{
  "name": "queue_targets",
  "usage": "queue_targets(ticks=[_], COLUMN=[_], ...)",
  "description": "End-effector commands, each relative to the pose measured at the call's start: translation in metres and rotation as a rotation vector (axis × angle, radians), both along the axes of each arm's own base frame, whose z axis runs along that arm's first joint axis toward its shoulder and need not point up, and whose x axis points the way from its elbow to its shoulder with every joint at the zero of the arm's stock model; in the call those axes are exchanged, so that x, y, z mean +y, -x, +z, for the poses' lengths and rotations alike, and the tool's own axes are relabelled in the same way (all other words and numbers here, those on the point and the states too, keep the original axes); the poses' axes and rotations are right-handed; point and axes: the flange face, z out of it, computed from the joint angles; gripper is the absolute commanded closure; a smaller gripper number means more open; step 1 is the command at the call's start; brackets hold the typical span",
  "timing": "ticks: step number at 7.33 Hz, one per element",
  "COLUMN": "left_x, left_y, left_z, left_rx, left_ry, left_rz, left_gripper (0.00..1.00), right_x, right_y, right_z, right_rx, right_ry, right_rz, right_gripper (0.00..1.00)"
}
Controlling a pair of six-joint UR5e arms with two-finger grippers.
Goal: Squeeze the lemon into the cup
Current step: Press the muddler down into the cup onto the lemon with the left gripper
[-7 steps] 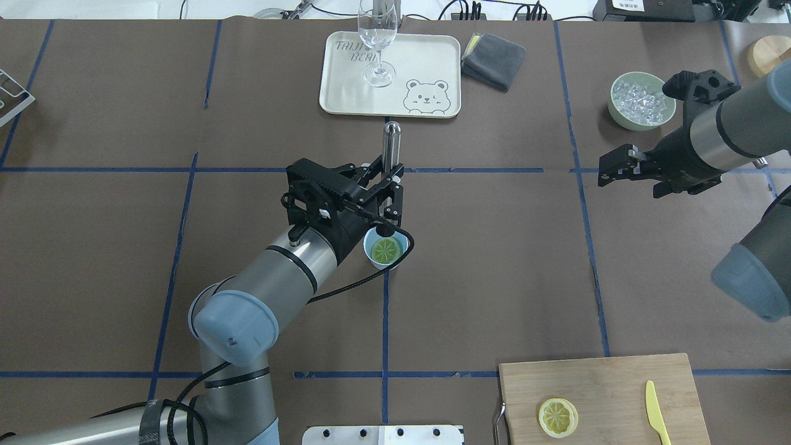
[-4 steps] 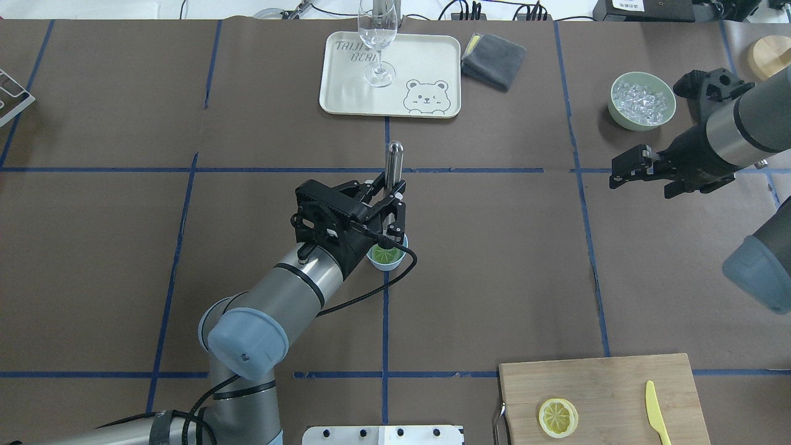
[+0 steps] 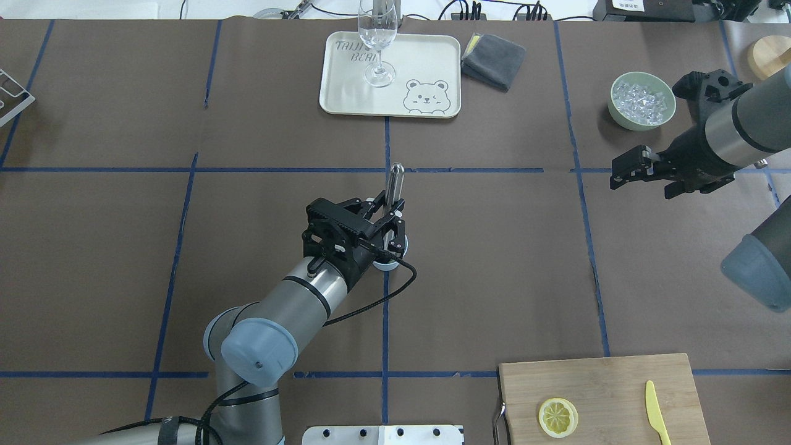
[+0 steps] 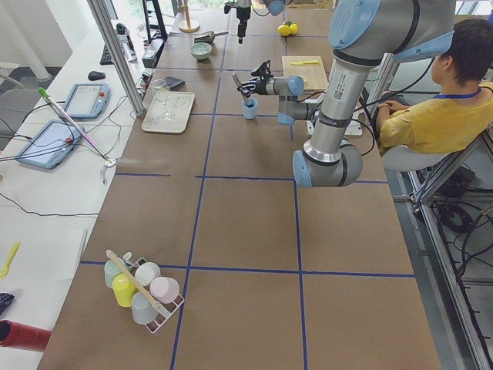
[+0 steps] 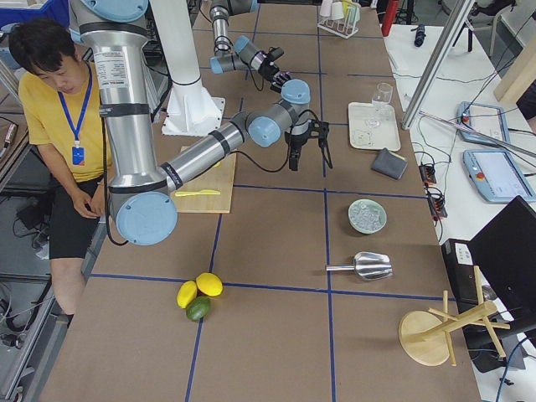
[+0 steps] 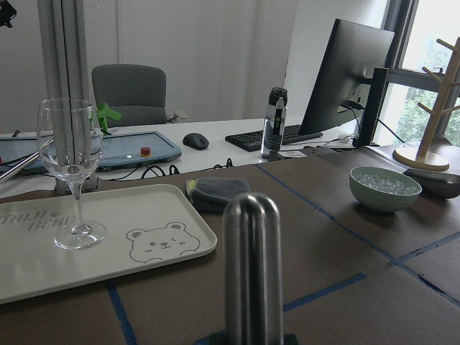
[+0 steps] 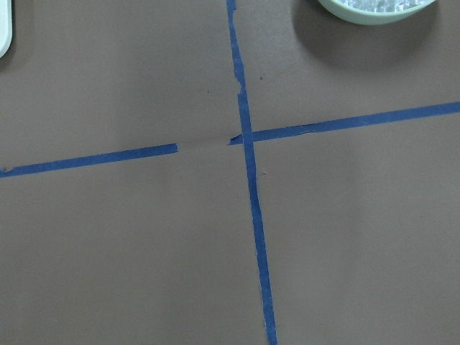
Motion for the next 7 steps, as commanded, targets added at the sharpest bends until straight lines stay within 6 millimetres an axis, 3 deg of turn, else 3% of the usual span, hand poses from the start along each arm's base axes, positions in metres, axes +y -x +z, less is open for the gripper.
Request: queue_targets(ticks=[1,5,7], left_x=[0.002,0.006,0.009], left_y=[-0.004,-0.003,0.021], left_z=[0.006,-0.001,-0.033], left_rx=[-0.014,-0.022,-0.003], left_ry=[0.002,-0.019,-0.081], left_rz=[0.004,0.009,-0.004], left_gripper=[1.00,1.00,1.00], right_x=[-0.001,-0.001,-0.001], right_y=[0.000,0.000,0.000], right_z=[-0.002,-0.002,-0.003], right_rx=[-0.002,-0.002,-0.004], right_ry=[-0.003,-0.003,-0.005], right_rz=[0.000,0.000,0.003], right_gripper=[0.00,0.00,0.00])
